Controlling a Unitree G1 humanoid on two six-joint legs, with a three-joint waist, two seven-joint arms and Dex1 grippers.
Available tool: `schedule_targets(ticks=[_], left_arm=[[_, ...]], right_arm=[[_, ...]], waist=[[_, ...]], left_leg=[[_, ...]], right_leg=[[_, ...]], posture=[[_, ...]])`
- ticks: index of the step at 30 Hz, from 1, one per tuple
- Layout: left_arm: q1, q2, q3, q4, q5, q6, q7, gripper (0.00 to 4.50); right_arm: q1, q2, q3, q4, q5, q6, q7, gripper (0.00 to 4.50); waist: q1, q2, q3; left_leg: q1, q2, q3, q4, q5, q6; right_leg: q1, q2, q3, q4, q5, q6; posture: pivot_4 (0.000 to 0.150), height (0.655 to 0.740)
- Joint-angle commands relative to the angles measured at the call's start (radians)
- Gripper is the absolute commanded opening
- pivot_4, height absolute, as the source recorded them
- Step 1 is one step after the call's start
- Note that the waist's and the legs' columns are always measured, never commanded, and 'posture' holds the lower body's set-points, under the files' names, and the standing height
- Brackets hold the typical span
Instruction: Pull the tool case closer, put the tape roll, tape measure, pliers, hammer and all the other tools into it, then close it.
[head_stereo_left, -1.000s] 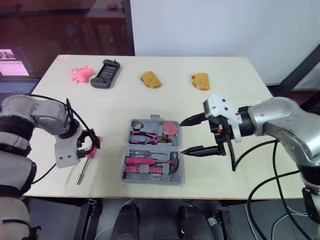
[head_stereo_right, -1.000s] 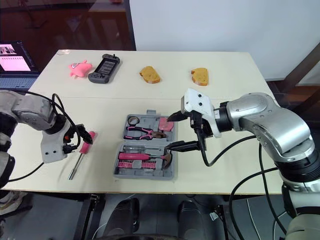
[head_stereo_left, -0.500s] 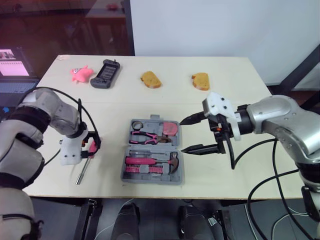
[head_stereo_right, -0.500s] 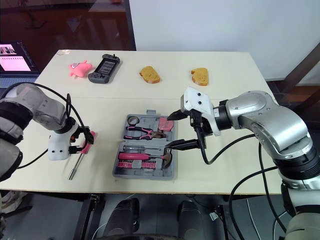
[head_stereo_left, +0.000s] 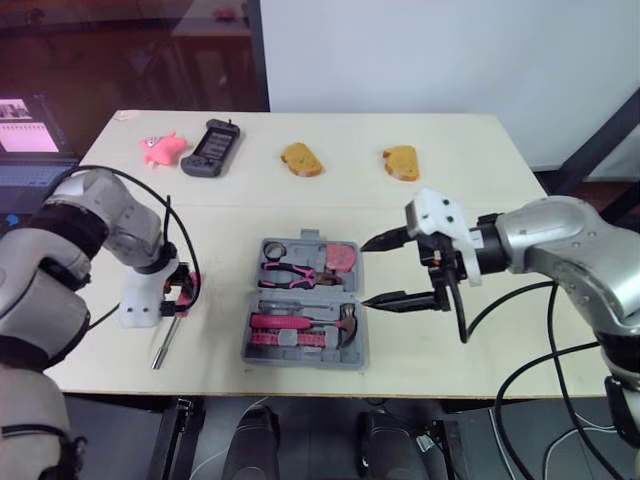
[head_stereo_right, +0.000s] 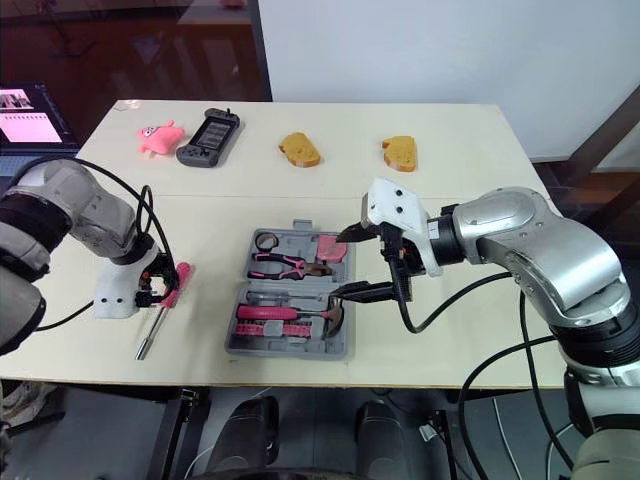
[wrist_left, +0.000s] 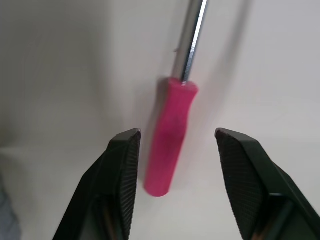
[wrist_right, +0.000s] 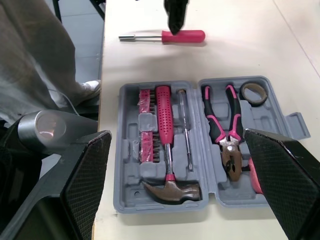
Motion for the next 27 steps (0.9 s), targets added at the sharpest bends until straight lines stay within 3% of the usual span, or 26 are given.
schedule_targets(ticks=[1,22,25,27], left_arm=[[-0.003,0.023,-0.027,-0.005,0.029,0.027,0.02,2.81],[0.022,0.057,-0.033,-0.018,-0.02,-0.017,-0.01,2.81],[0.018,0.057,-0.029,-0.017,-0.023,-0.009,-0.017,2.02],[0.014,0.052,-0.034,-0.01,-0.011,0.011,-0.014,1.06]], right_arm=[[-0.003,-0.012,-0.037,-0.036,0.013,-0.002,-0.005,4.5],[0.022,-0.023,-0.052,-0.055,0.011,0.005,-0.03,4.5],[0.022,-0.024,-0.055,-0.058,0.013,0.009,-0.032,4.5],[0.023,-0.025,-0.057,-0.06,0.014,0.011,-0.034,4.5]], waist=[[0.0,0.0,0.0],[0.0,0.0,0.0],[0.0,0.0,0.0],[0.0,0.0,0.0]], left_leg=[[0.0,0.0,0.0,0.0,0.0,0.0],[0.001,0.0,0.0,0.001,0.0,0.0],[0.0,0.0,0.0,0.001,0.0,0.0],[0.0,0.0,0.0,0.001,0.0,0.0]], right_leg=[[0.0,0.0,0.0,0.0,0.0,0.0],[0.0,0.0,0.0,0.002,0.0,0.0],[0.0,0.0,0.0,0.002,0.0,0.0],[0.0,0.0,0.0,0.002,0.0,0.0]], posture=[[0.15,0.7207],[0.15,0.7207],[0.15,0.7207],[0.15,0.7207]])
